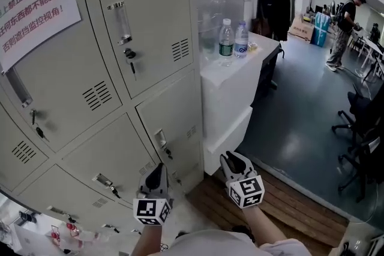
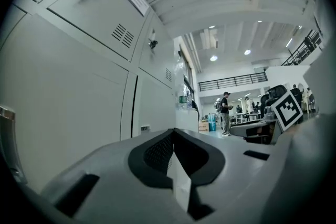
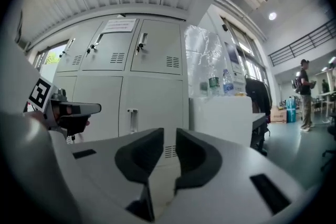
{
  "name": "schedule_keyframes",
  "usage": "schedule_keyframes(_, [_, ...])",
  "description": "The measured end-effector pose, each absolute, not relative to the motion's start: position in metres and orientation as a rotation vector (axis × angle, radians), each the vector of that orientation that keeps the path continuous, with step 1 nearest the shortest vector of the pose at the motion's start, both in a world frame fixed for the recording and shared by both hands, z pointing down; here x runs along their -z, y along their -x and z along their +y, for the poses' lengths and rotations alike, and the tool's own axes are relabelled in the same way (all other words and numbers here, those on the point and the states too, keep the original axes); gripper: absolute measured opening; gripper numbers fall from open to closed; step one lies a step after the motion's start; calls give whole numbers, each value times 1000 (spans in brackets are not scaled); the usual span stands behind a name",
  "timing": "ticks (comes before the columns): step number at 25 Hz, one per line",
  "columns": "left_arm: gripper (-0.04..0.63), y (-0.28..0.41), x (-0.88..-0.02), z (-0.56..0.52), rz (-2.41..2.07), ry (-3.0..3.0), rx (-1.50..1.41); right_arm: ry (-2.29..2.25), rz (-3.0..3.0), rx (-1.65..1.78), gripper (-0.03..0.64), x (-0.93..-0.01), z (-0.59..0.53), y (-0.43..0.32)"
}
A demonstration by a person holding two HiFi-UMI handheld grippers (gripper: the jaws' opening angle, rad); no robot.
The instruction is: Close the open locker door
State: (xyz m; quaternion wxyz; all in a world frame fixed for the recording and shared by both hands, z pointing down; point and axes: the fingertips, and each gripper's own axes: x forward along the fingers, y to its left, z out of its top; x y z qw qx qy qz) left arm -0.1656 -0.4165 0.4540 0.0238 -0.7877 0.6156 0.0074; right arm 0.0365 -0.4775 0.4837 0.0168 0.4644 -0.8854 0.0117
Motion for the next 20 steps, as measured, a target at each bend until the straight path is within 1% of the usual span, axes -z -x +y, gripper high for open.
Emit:
schedule_keyframes(1, [9, 163, -455, -417, 1903, 2445, -22, -1466, -2737, -45, 37, -488, -475, -41])
schedule_keyframes(3, [9, 157, -457, -418, 1895, 2455, -17, -1499, -2719, -62, 17, -494, -471, -48])
schedule_keyframes(9, [9, 147, -462, -418, 1875, 2480, -9, -1552, -2692, -142, 12, -506, -464, -59])
schedule_keyframes(20, [9, 144, -463, -417, 1870, 2484, -10, -1581, -2657, -144, 12, -511, -463, -61])
